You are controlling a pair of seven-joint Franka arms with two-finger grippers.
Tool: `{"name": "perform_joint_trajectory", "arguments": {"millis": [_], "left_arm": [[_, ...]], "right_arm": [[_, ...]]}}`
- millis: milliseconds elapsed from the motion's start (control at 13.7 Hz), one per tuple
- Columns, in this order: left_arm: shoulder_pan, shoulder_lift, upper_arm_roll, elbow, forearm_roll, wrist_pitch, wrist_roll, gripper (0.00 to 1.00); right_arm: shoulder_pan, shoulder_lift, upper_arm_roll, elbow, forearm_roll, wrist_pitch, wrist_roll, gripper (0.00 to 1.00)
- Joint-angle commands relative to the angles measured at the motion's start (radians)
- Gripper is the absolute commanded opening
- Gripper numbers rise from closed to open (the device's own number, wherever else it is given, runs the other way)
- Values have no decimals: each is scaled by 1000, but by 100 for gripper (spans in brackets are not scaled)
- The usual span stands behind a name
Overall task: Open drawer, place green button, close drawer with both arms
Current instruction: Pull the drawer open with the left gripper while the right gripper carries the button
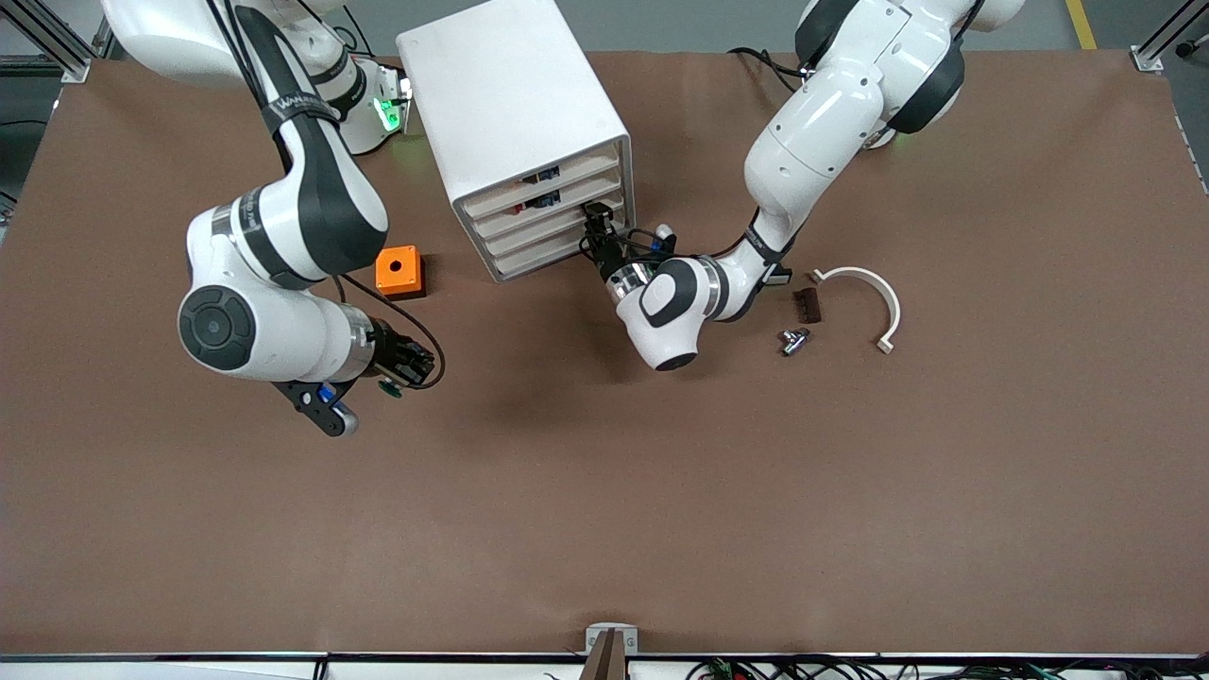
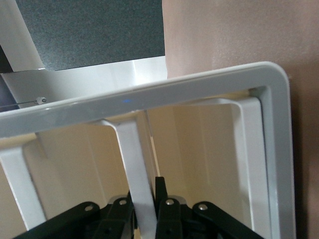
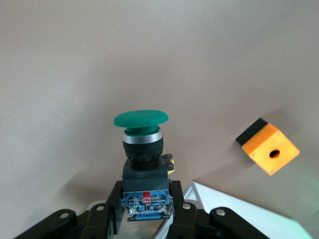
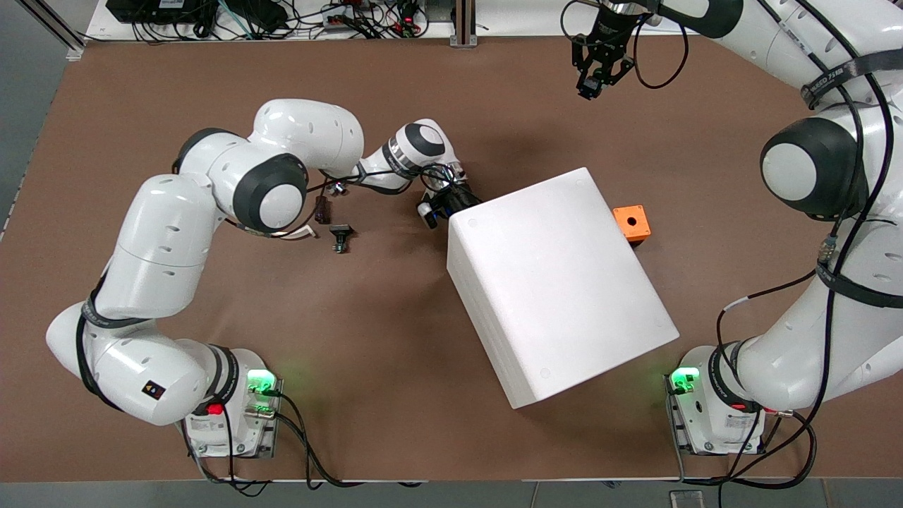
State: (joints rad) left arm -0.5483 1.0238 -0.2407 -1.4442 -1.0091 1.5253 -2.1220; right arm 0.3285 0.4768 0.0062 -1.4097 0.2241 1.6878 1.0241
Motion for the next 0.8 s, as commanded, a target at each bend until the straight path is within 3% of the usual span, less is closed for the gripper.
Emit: {"name": "perform_joint_trajectory", "arguments": {"millis": [0,729], "left_arm": [[24,-1,1,2,-19,-20,-1,9],[175,6,11,10,-14,30,10,13]], "right_arm": [[30,-38,-6,-5,41,-28,126,0],[182,-92,-8,-41,37,-25,464,0]]}}
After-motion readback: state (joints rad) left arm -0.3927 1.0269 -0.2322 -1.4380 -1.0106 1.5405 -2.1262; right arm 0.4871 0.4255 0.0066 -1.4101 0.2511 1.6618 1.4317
